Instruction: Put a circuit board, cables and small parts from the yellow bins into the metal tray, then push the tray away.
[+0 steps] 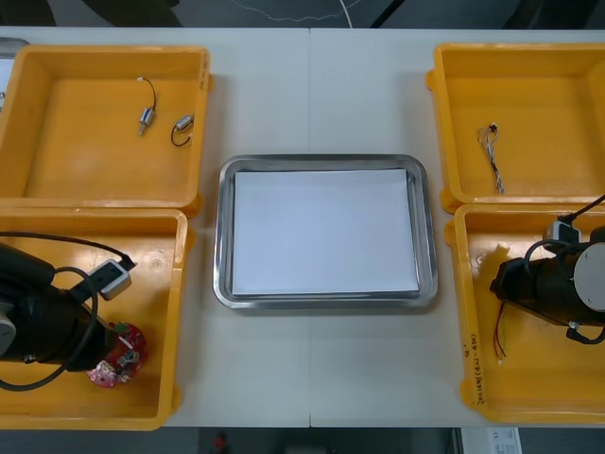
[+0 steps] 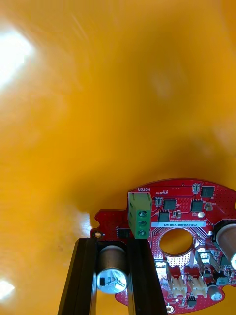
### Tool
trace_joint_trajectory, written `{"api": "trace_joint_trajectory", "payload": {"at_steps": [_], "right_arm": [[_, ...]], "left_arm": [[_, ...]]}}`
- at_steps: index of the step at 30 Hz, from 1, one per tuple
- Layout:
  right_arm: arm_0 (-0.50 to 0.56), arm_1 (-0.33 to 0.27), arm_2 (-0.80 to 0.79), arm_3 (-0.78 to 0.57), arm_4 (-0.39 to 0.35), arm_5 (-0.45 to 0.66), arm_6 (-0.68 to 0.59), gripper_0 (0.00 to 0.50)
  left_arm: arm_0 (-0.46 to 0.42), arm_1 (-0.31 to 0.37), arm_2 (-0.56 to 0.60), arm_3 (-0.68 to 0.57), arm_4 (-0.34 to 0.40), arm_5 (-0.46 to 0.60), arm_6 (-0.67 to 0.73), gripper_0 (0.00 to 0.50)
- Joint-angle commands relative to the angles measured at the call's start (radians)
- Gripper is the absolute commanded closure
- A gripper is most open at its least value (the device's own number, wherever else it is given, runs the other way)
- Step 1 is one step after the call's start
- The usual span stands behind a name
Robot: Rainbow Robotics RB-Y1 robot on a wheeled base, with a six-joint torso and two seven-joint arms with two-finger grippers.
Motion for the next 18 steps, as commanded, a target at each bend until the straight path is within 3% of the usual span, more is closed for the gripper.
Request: {"api": "trace_joint_trajectory", "payload": {"at_steps": [1,2,3,4,6,12,18], "right_arm": [[0.02,0.003,0.015,0.016,-0.018,0.024,-0.029,0.241],[0.02,0.003,0.017,0.016,-0.018,0.027,-0.029,0.309],[0.02,0.001,0.02,0.018,-0.019,0.034,-0.032,0.409],[0.018,0.0,0.023,0.016,-0.021,0.039,-0.033,0.466],[0.02,-0.002,0.023,0.016,-0.022,0.043,-0.033,0.5],[0.02,-0.02,0.023,0.013,-0.028,0.047,-0.026,0.5],[0.017,-0.068,0.011,-0.058,-0.038,0.099,-0.023,0.5]], "left_arm": [[-0.016,0.041,0.104,-0.048,0.039,0.064,-0.096,0.5],[-0.018,0.041,0.115,-0.051,0.039,0.076,-0.094,0.5],[-0.018,0.036,0.133,-0.059,0.041,0.102,-0.094,0.5],[-0.018,0.032,0.155,-0.067,0.041,0.128,-0.093,0.5],[-0.018,0.022,0.184,-0.077,0.041,0.165,-0.091,0.5],[-0.058,-0.011,0.251,-0.111,0.045,0.298,-0.076,0.5],[-0.167,-0.059,0.25,-0.122,0.045,0.432,-0.025,0.5]]}}
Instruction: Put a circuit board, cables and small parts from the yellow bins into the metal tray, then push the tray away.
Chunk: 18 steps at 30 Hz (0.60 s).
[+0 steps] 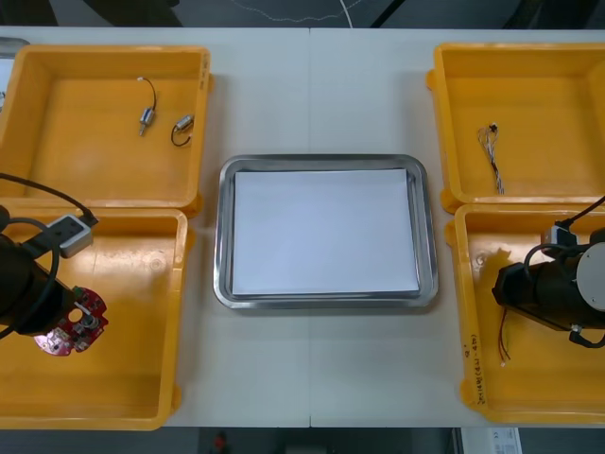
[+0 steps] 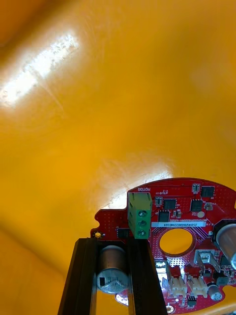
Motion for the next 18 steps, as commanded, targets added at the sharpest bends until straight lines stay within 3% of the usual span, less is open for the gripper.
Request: {"api": "trace_joint_trajectory", "payload": {"at_steps": [1,7,12,18], "right_arm": [[0.014,-0.064,0.003,-0.071,-0.015,0.068,-0.021,0.5],[-0.037,-0.11,-0.042,-0.148,-0.048,0.213,-0.004,0.5],[-0.095,-0.154,-0.096,-0.197,-0.158,0.308,0.013,0.5],[-0.127,-0.205,-0.146,-0.238,-0.259,0.308,0.033,0.5]], "left_arm": [[-0.129,-0.05,0.017,-0.033,0.01,0.096,-0.008,0.5],[-0.218,-0.099,0.015,-0.042,0.02,0.197,0.013,0.5],[-0.304,-0.127,0.009,-0.045,0.052,0.256,0.03,0.5],[-0.392,-0.148,-0.017,-0.042,0.084,0.271,0.046,0.5]]}}
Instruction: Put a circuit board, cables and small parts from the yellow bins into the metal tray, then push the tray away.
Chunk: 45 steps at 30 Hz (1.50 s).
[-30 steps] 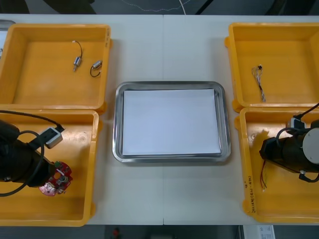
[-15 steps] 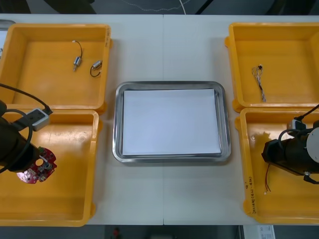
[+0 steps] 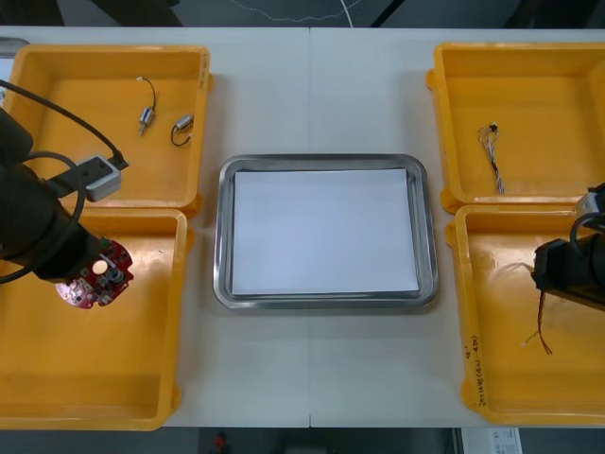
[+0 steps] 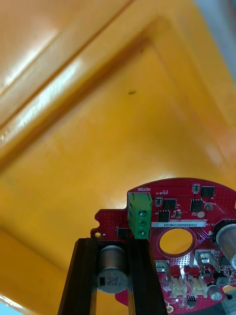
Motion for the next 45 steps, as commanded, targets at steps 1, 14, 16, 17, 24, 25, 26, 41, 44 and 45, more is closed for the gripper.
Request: {"api": "trace_joint_trajectory", "payload": {"at_steps": [1,14,16,17,24,25,26,41,44,45], "right_arm": [[-0.038,-0.075,-0.065,-0.069,-0.071,0.006,0.034,0.5],[-0.042,-0.265,-0.126,-0.081,-0.264,0.006,0.084,0.5],[-0.04,-0.291,-0.128,-0.082,-0.303,0.006,0.095,0.5],[-0.04,-0.308,-0.128,-0.082,-0.329,0.006,0.103,0.5],[-0.04,-0.38,-0.12,-0.113,-0.441,0.006,0.195,0.5],[-0.042,-0.384,-0.118,-0.115,-0.442,0.006,0.211,0.5],[-0.04,-0.397,-0.115,-0.118,-0.444,0.006,0.245,0.5],[-0.04,-0.476,-0.076,-0.196,-0.499,0.006,0.488,0.5],[-0.04,-0.484,-0.069,-0.21,-0.528,0.006,0.488,0.5],[-0.04,-0.486,-0.068,-0.216,-0.533,0.006,0.488,0.5]], "left_arm": [[-0.106,-0.025,-0.02,-0.031,0.028,0.019,0.047,0.5],[-0.288,-0.133,-0.157,0.02,0.028,0.043,0.065,0.5],[-0.316,-0.156,-0.173,0.04,0.022,0.043,0.068,0.5],[-0.336,-0.171,-0.184,0.06,0.019,0.043,0.07,0.5],[-0.448,-0.259,-0.281,0.181,-0.018,0.035,0.074,0.5],[-0.457,-0.266,-0.292,0.192,-0.026,0.034,0.076,0.5],[-0.472,-0.282,-0.312,0.208,-0.041,0.032,0.077,0.5],[-0.525,-0.403,-0.489,0.382,-0.165,-0.113,0.114,0.5],[-0.523,-0.406,-0.532,0.402,-0.187,-0.15,0.123,0.5],[-0.525,-0.406,-0.548,0.406,-0.193,-0.167,0.128,0.5]]}}
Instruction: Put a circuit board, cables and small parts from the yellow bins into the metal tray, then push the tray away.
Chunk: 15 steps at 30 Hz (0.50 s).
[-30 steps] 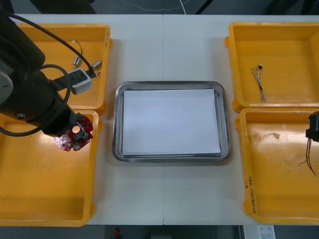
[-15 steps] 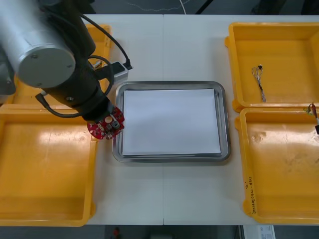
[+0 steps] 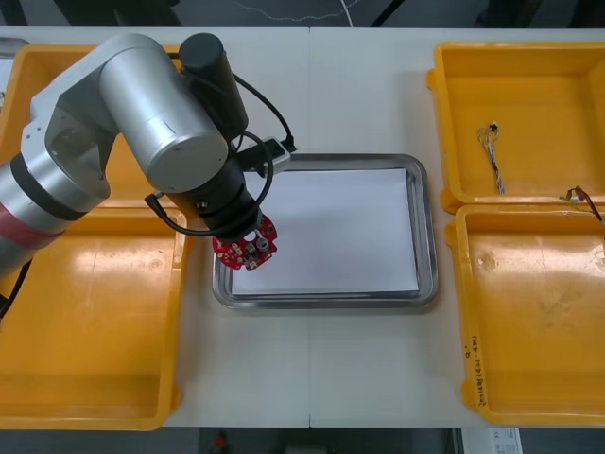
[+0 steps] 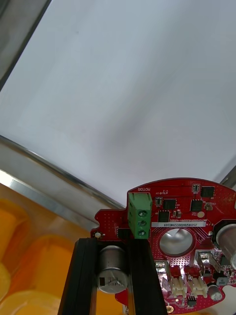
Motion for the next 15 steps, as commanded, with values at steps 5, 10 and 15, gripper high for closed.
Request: {"api": "trace_joint_trajectory", "payload": {"at_steps": [5,10,15], "right_arm": [[-0.02,-0.051,0.04,-0.063,-0.029,0.004,-0.002,0.5],[-0.019,-0.051,0.052,-0.075,-0.028,0.004,0.002,0.5],[-0.02,-0.051,0.055,-0.077,-0.034,0.004,0.007,0.5]], "left_arm": [[-0.042,-0.026,-0.102,0.043,-0.04,-0.111,0.144,0.5],[-0.043,-0.032,-0.127,0.07,-0.046,-0.154,0.161,0.5],[-0.042,-0.032,-0.159,0.084,-0.068,-0.177,0.173,0.499]]}}
